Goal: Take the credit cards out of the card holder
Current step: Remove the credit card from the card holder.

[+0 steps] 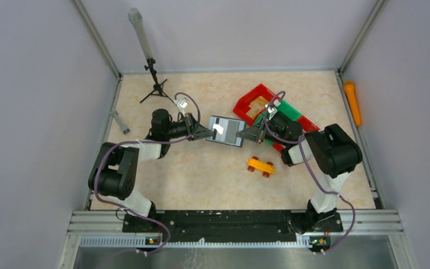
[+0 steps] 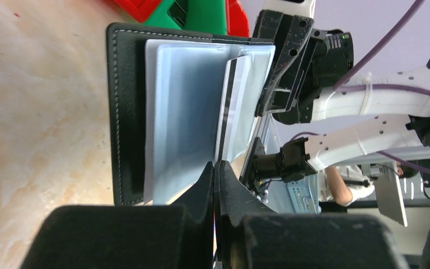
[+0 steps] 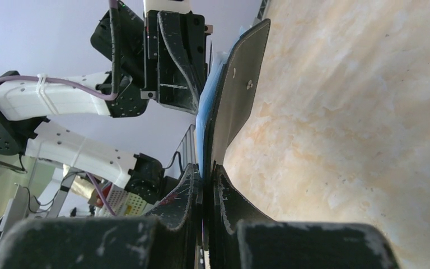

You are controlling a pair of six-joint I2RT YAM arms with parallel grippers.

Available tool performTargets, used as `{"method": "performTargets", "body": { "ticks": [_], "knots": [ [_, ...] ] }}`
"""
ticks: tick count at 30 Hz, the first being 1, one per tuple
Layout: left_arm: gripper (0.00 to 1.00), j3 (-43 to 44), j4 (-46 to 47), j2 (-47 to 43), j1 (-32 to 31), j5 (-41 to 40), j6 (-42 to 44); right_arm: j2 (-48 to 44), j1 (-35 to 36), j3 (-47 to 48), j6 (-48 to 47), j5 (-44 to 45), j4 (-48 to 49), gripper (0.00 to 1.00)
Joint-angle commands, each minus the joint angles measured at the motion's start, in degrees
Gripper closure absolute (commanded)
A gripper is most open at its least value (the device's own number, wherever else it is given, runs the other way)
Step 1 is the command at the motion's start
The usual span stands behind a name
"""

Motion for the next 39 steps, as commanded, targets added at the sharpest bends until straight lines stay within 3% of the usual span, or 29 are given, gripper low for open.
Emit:
{"method": "performTargets", "body": {
  "ticks": [1,12,24,27,30,33,39],
  "knots": [
    [1.00,-0.7,5.0,-1.8,1.3,-1.2,-1.3,-0.8,-0.6,-0.1,-1.5,0.2,3.6,1.00],
    [1.00,-1.5,0.9,-4.4,2.0,-3.7,1.8,-0.7,-0.7,0.0,-1.7,0.2,3.0,1.00],
    [0.97,1.4,5.4,1.2,-1.5,0.9,-1.2,0.7,-0.6,0.2,1.3,-0.7,7.5,1.00],
    [0.91,2.0,5.3,1.7,-2.1,1.3,-1.3,0.6,-0.6,0.3,1.1,-0.7,7.1,1.00],
    [0.71,2.0,5.3,1.9,-2.2,1.3,-1.5,0.5,-0.5,0.2,1.1,-0.7,7.0,1.00],
    [0.61,2.1,6.1,2.5,-2.5,1.6,-2.1,0.5,-0.4,0.2,1.2,-0.8,7.3,1.00],
    [0.61,2.1,10.0,4.6,-2.8,2.7,-4.6,-0.1,0.8,0.9,0.9,-1.5,7.3,1.00]
  ]
}}
